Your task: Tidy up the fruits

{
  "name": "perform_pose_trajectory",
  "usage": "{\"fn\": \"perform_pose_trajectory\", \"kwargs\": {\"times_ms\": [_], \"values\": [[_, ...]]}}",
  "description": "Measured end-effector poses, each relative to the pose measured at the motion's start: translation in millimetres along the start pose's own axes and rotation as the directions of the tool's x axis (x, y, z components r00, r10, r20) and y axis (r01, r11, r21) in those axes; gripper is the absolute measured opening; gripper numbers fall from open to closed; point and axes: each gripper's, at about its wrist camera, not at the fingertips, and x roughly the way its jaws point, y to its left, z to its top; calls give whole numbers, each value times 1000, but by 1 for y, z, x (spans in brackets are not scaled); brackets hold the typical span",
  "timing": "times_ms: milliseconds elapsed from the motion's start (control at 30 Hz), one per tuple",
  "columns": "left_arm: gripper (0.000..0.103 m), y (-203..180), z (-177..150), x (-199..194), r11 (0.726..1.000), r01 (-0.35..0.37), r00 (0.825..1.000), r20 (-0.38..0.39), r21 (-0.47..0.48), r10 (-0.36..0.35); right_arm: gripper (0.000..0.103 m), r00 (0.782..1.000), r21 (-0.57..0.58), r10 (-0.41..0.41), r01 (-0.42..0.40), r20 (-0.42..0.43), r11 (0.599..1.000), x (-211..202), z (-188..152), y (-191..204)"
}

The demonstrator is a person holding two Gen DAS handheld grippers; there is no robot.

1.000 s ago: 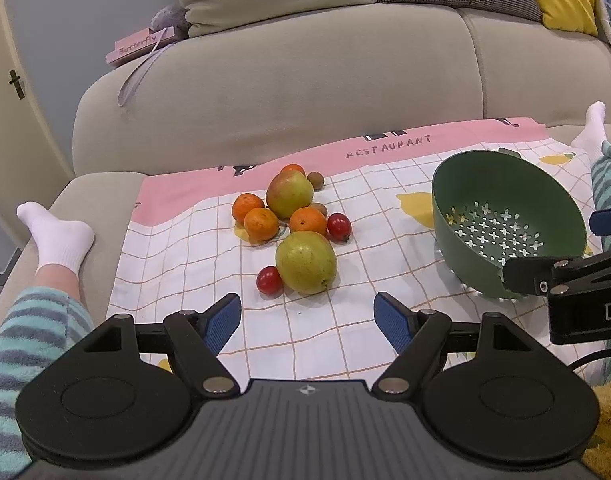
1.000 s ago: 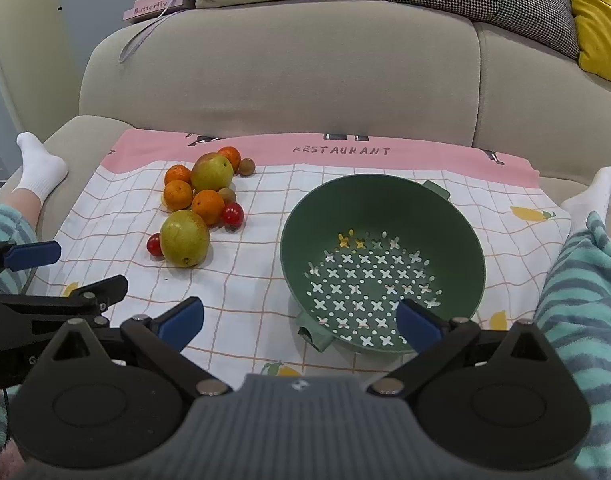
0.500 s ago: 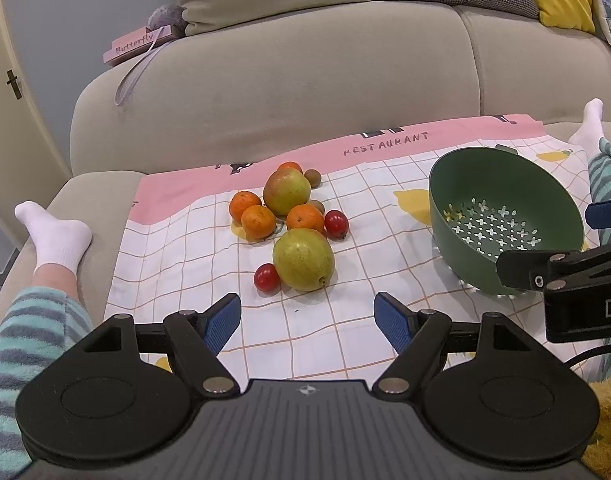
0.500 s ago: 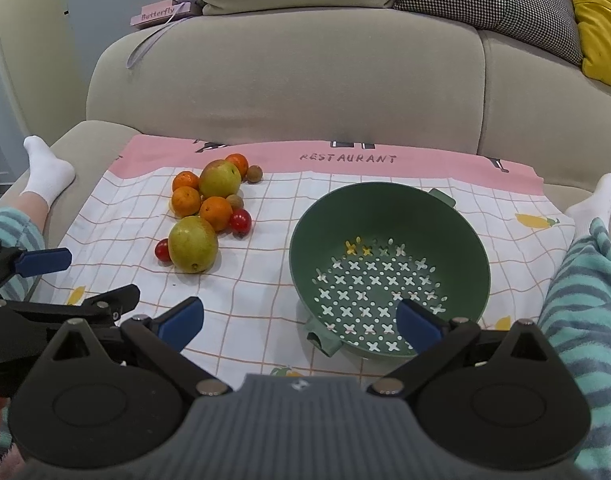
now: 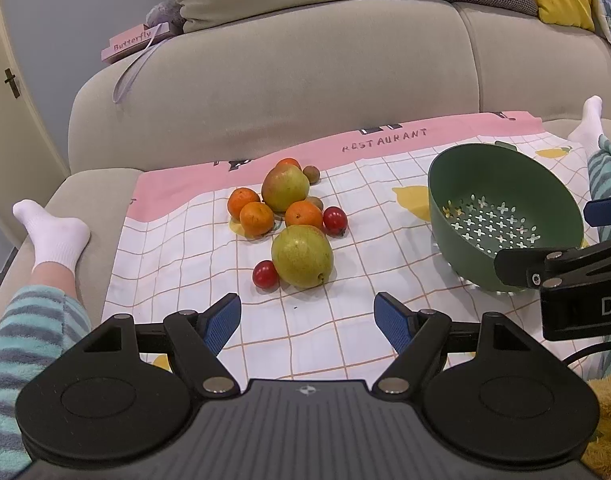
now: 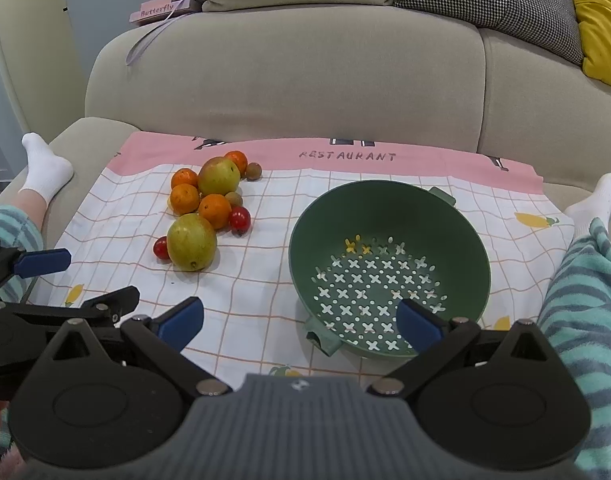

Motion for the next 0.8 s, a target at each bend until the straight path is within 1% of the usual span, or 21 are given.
{"fn": "perform_pose_trajectory", "kwargs": {"times_ms": [400, 800], "values": [[89, 2, 0, 1, 1000, 3, 1000, -10, -1, -3, 99, 1000, 3, 0, 0, -2, 1000, 1, 0, 1], [89, 3, -2, 3, 1000, 12, 1000, -20, 0, -12, 99, 1000, 29, 4, -3, -25, 1000, 5, -1, -1]]}}
